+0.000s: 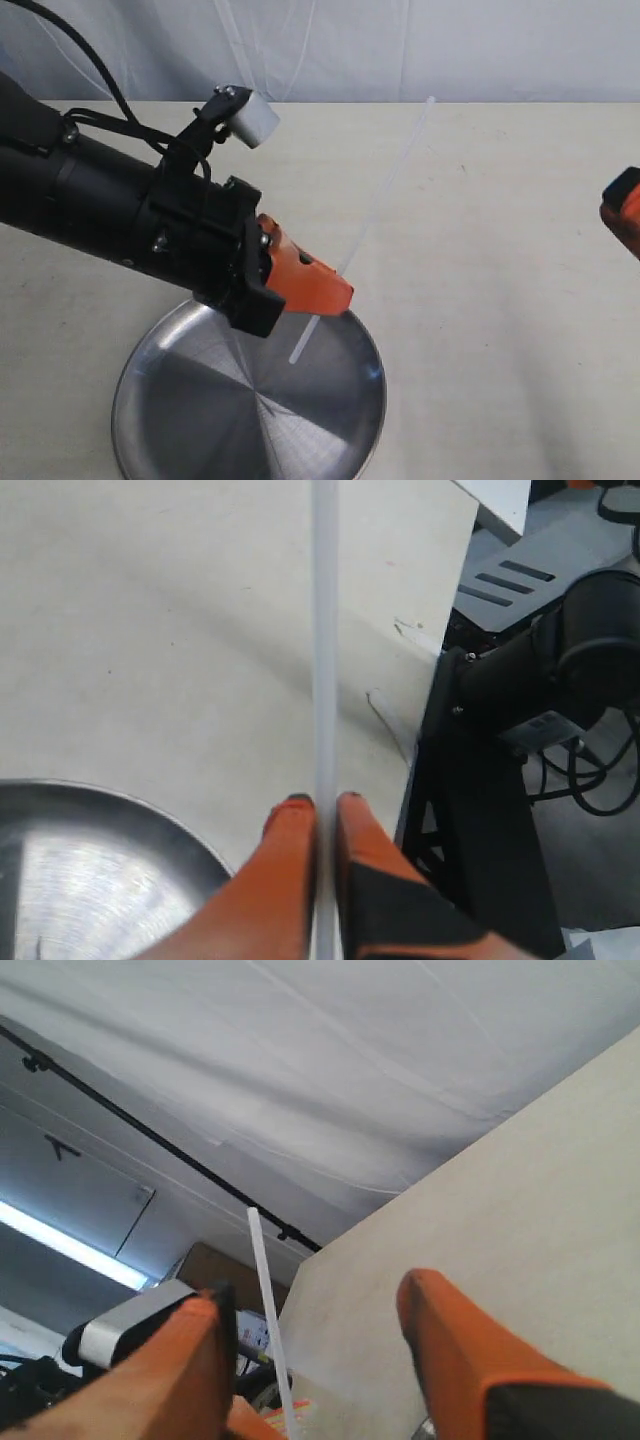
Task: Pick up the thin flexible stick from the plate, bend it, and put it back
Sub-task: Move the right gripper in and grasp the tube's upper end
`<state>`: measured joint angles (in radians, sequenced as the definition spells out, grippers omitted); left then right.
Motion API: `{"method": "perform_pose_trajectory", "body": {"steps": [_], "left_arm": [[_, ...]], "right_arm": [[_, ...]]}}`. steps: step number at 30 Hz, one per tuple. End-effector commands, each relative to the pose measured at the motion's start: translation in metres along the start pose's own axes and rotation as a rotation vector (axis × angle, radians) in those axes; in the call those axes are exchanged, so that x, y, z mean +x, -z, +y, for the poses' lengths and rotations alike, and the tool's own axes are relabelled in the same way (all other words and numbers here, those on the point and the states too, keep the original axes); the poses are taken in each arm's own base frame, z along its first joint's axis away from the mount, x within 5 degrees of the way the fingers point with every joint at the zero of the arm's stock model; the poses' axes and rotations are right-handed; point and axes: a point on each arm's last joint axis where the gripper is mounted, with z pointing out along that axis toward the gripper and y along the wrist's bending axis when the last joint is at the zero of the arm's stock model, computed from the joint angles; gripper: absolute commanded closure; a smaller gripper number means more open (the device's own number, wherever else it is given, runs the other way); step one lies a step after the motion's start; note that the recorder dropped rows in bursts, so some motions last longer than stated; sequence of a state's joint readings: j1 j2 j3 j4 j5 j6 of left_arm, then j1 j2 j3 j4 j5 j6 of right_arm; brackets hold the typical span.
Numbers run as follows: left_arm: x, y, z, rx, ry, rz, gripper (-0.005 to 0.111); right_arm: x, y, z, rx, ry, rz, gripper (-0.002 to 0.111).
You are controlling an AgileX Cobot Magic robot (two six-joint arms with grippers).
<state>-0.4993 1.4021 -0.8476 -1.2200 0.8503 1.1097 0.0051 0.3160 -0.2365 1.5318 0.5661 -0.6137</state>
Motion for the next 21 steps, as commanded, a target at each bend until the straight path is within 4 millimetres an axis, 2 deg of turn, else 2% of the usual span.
{"method": "perform_pose_trajectory", "body": {"steps": [1,5,9,16,21], "left_arm": [[-0.001,0.002,-0.009,0.066,-0.021,-0.001,0.107],[-0.003,0.002,-0.012,0.100,-0.023,-0.026,0.107],[-0.004,0.002,-0.013,0.102,-0.019,-0.031,0.107],[-0.005,0.002,-0.012,0.094,-0.017,-0.039,0.107],[-0.005,0.002,-0.011,0.088,-0.013,-0.047,0.107]], "right_arm": [[-0.013,-0.015,0.009,-0.017,0.007,0.059,0.048],[-0.025,-0.037,0.018,-0.084,-0.024,0.152,0.048],[-0.026,-0.057,0.008,-0.120,-0.035,0.233,0.048],[-0.029,-0.073,0.004,-0.146,0.008,0.301,0.048],[-0.035,-0.075,0.013,-0.200,0.043,0.308,0.048]]}}
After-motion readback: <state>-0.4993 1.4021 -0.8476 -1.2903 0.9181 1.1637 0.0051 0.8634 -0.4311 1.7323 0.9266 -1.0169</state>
